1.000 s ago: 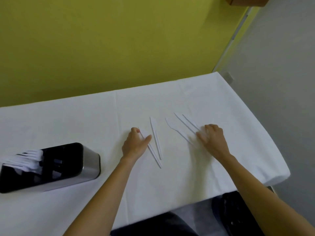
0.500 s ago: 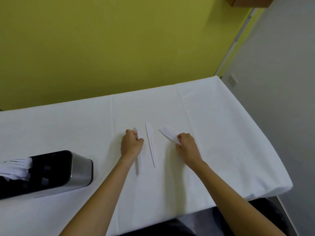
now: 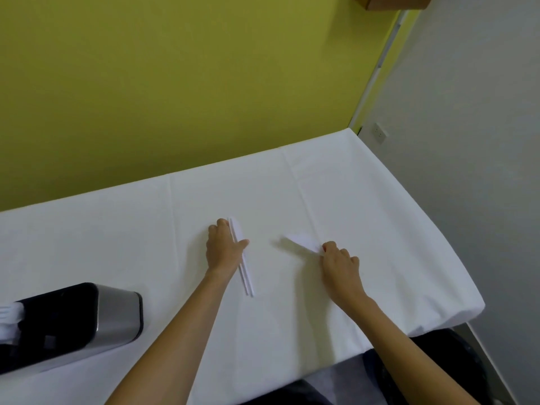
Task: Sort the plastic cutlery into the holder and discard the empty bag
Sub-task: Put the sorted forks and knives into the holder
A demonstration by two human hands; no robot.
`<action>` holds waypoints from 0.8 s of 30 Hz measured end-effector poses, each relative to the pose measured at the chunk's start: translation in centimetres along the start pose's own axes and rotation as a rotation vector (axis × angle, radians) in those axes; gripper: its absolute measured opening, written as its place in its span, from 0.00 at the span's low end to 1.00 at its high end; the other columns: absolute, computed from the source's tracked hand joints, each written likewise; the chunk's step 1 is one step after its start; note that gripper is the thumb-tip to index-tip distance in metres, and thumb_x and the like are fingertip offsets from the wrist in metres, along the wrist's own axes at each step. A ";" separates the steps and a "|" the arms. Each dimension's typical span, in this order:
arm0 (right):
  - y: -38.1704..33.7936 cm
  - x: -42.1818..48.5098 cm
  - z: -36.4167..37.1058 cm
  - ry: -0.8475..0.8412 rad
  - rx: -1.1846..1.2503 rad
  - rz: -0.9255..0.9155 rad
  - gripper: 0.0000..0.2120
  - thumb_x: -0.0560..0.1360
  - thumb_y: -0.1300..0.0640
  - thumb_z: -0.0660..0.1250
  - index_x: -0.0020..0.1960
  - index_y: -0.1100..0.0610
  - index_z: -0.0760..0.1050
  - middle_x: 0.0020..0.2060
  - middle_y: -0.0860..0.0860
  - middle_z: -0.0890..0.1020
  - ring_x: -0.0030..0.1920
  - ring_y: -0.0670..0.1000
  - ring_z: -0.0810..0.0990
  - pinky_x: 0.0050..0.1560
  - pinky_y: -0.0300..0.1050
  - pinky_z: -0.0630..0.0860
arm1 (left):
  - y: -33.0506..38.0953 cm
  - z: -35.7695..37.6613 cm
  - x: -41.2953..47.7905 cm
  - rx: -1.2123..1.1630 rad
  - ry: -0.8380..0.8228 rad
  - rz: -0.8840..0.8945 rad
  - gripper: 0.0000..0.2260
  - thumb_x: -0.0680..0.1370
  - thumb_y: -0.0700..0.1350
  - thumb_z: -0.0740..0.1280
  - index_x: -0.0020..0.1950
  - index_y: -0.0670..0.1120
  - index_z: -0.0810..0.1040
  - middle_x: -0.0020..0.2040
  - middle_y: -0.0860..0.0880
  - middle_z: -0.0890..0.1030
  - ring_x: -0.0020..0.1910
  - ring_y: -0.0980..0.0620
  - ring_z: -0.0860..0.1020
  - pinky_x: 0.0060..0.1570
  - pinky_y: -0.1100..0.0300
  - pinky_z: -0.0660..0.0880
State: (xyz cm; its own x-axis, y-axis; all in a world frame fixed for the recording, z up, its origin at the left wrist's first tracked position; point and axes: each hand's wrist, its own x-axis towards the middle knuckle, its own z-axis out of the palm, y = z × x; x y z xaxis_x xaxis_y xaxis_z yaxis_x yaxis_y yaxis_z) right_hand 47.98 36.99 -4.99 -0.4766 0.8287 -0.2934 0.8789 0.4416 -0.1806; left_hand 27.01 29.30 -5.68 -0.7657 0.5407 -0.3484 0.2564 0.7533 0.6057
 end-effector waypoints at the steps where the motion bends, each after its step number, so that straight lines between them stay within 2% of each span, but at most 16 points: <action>1: 0.4 -0.1 -0.2 -0.024 0.082 0.029 0.14 0.73 0.72 0.50 0.51 0.57 0.64 0.40 0.52 0.71 0.40 0.54 0.66 0.42 0.45 0.60 | 0.0 0.0 0.0 0.076 0.017 0.019 0.20 0.73 0.44 0.73 0.60 0.41 0.70 0.58 0.42 0.74 0.53 0.40 0.77 0.49 0.49 0.77; 2: 0.7 -0.1 -0.4 -0.059 0.216 0.074 0.11 0.75 0.70 0.48 0.50 0.57 0.63 0.39 0.52 0.73 0.40 0.54 0.67 0.41 0.45 0.61 | 0.1 0.0 0.0 0.158 0.034 0.044 0.18 0.75 0.45 0.71 0.60 0.41 0.71 0.57 0.42 0.75 0.54 0.41 0.77 0.49 0.53 0.74; 5: 1.4 0.1 -0.5 -0.131 0.699 0.219 0.09 0.78 0.60 0.46 0.48 0.56 0.65 0.36 0.51 0.72 0.37 0.52 0.69 0.36 0.44 0.64 | 0.3 0.0 -0.1 0.291 0.051 0.079 0.15 0.77 0.44 0.67 0.61 0.40 0.71 0.58 0.42 0.76 0.56 0.42 0.76 0.48 0.54 0.71; 7: 1.6 0.1 -0.1 -0.167 0.814 0.267 0.09 0.80 0.59 0.47 0.45 0.58 0.64 0.35 0.50 0.70 0.34 0.49 0.66 0.34 0.43 0.63 | 0.5 -0.2 0.1 0.293 0.033 0.042 0.14 0.77 0.44 0.68 0.60 0.40 0.72 0.57 0.41 0.77 0.55 0.41 0.77 0.48 0.53 0.72; 11: 2.5 -0.4 1.4 -0.174 0.622 0.133 0.05 0.80 0.58 0.54 0.49 0.60 0.64 0.35 0.50 0.71 0.33 0.50 0.67 0.34 0.44 0.63 | 0.4 -0.9 1.0 0.333 -0.039 0.007 0.13 0.75 0.47 0.68 0.56 0.40 0.76 0.54 0.43 0.80 0.53 0.42 0.78 0.45 0.54 0.72; 14: 2.9 -0.3 1.6 -0.166 0.591 0.121 0.03 0.78 0.60 0.55 0.48 0.59 0.63 0.35 0.51 0.70 0.34 0.51 0.66 0.34 0.46 0.62 | 0.2 -1.2 1.1 0.355 -0.105 0.022 0.12 0.75 0.47 0.67 0.54 0.41 0.76 0.53 0.44 0.79 0.52 0.43 0.78 0.43 0.56 0.71; 18: 2.5 -0.3 1.1 -0.134 0.553 0.077 0.07 0.79 0.58 0.55 0.43 0.60 0.62 0.33 0.53 0.70 0.32 0.51 0.65 0.34 0.46 0.63 | 0.4 -1.7 0.8 0.284 -0.169 0.015 0.10 0.75 0.45 0.67 0.54 0.43 0.75 0.49 0.48 0.77 0.52 0.45 0.77 0.43 0.57 0.69; 21: 2.2 -0.4 0.4 -0.143 0.639 0.108 0.11 0.81 0.55 0.55 0.42 0.59 0.63 0.32 0.53 0.73 0.31 0.52 0.67 0.35 0.46 0.65 | 0.4 -2.0 0.5 0.030 -0.212 -0.031 0.11 0.74 0.43 0.70 0.55 0.42 0.75 0.47 0.49 0.76 0.49 0.47 0.78 0.43 0.56 0.76; 24: 1.5 -0.4 -0.3 -0.185 0.772 0.151 0.12 0.81 0.55 0.56 0.46 0.63 0.69 0.36 0.50 0.80 0.33 0.49 0.75 0.39 0.44 0.72 | 1.1 -2.5 -0.1 -0.345 -0.319 -0.086 0.11 0.74 0.39 0.71 0.56 0.40 0.76 0.42 0.48 0.78 0.36 0.51 0.76 0.29 0.63 0.76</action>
State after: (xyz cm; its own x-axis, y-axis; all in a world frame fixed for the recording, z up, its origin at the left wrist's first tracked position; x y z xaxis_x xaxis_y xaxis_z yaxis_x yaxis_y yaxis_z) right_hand 49.51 37.41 -4.83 -0.4092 0.7599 -0.5051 0.7043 -0.0888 -0.7043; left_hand 25.88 29.09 -3.20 -0.5422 0.6103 -0.5775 -0.0523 0.6615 0.7482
